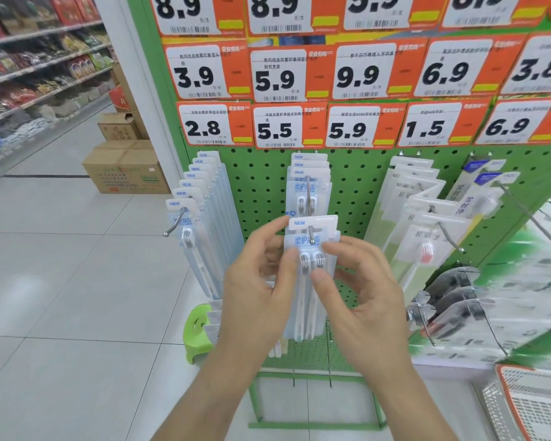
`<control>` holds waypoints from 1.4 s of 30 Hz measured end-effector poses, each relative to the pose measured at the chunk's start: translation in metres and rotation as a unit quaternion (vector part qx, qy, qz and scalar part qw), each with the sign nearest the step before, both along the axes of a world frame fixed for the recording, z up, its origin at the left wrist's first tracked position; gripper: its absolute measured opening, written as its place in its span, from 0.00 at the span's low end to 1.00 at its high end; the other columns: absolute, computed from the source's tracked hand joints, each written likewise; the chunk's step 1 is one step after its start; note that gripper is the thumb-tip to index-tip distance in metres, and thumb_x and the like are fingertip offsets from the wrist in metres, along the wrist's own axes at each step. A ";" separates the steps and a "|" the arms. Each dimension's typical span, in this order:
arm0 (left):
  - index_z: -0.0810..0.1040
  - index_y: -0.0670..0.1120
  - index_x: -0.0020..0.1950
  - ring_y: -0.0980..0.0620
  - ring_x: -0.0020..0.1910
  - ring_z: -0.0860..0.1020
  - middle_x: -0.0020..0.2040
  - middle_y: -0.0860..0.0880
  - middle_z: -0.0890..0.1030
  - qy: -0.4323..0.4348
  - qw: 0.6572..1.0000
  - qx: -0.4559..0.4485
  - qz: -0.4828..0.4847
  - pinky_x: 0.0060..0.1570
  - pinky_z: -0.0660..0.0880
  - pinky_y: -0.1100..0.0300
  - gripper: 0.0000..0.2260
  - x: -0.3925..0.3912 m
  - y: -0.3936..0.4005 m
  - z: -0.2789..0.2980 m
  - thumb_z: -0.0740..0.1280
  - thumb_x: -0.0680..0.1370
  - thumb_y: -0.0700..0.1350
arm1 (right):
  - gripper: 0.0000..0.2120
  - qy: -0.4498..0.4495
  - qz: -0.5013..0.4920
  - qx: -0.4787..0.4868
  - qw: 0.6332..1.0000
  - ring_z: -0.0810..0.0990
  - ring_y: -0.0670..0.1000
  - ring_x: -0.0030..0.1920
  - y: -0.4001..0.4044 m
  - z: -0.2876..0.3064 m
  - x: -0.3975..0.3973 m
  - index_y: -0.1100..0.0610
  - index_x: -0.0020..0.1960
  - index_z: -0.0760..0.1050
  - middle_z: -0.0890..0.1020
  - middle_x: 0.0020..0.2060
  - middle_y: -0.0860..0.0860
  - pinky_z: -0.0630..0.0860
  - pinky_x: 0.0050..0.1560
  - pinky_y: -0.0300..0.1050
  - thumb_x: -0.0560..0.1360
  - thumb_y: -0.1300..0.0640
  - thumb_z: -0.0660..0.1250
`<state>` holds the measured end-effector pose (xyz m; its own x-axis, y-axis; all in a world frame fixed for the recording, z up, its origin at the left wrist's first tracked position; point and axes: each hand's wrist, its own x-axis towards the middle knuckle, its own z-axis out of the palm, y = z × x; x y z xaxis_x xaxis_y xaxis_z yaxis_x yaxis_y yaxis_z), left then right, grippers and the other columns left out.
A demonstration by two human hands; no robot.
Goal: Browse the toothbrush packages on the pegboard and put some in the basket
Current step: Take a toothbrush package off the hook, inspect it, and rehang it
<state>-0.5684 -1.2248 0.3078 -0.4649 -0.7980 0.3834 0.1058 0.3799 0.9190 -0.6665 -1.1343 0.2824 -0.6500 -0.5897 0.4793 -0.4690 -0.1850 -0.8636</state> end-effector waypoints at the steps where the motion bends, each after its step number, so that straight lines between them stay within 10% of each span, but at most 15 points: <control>1: 0.78 0.55 0.63 0.56 0.48 0.82 0.48 0.58 0.84 -0.004 1.000 -0.008 -0.007 0.47 0.76 0.69 0.15 -0.002 -0.005 0.001 0.67 0.81 0.38 | 0.10 -0.004 0.001 0.000 1.000 0.78 0.51 0.65 -0.003 0.004 -0.002 0.45 0.59 0.79 0.78 0.58 0.41 0.78 0.62 0.45 0.78 0.52 0.70; 13: 0.79 0.56 0.53 0.58 0.46 0.81 0.44 0.56 0.84 -0.054 0.998 -0.031 0.002 0.47 0.74 0.71 0.10 -0.013 -0.029 0.002 0.67 0.81 0.39 | 0.11 0.074 -0.103 -0.020 0.992 0.79 0.42 0.59 -0.052 0.059 -0.040 0.53 0.61 0.78 0.80 0.56 0.47 0.74 0.60 0.37 0.84 0.60 0.60; 27: 0.79 0.54 0.52 0.63 0.42 0.79 0.42 0.60 0.83 -0.087 0.995 -0.047 0.018 0.44 0.71 0.76 0.08 -0.014 -0.032 0.008 0.68 0.81 0.40 | 0.06 0.176 -0.083 0.291 0.937 0.80 0.49 0.40 -0.088 0.110 -0.072 0.53 0.50 0.84 0.81 0.36 0.44 0.78 0.47 0.44 0.76 0.61 0.73; 42: 0.80 0.50 0.58 0.65 0.45 0.78 0.46 0.58 0.83 -0.119 0.986 -0.099 0.059 0.40 0.69 0.75 0.06 -0.018 -0.033 0.004 0.67 0.82 0.42 | 0.11 0.249 -0.152 0.108 0.950 0.74 0.49 0.45 -0.053 0.099 -0.055 0.59 0.55 0.85 0.76 0.47 0.53 0.67 0.46 0.36 0.79 0.67 0.66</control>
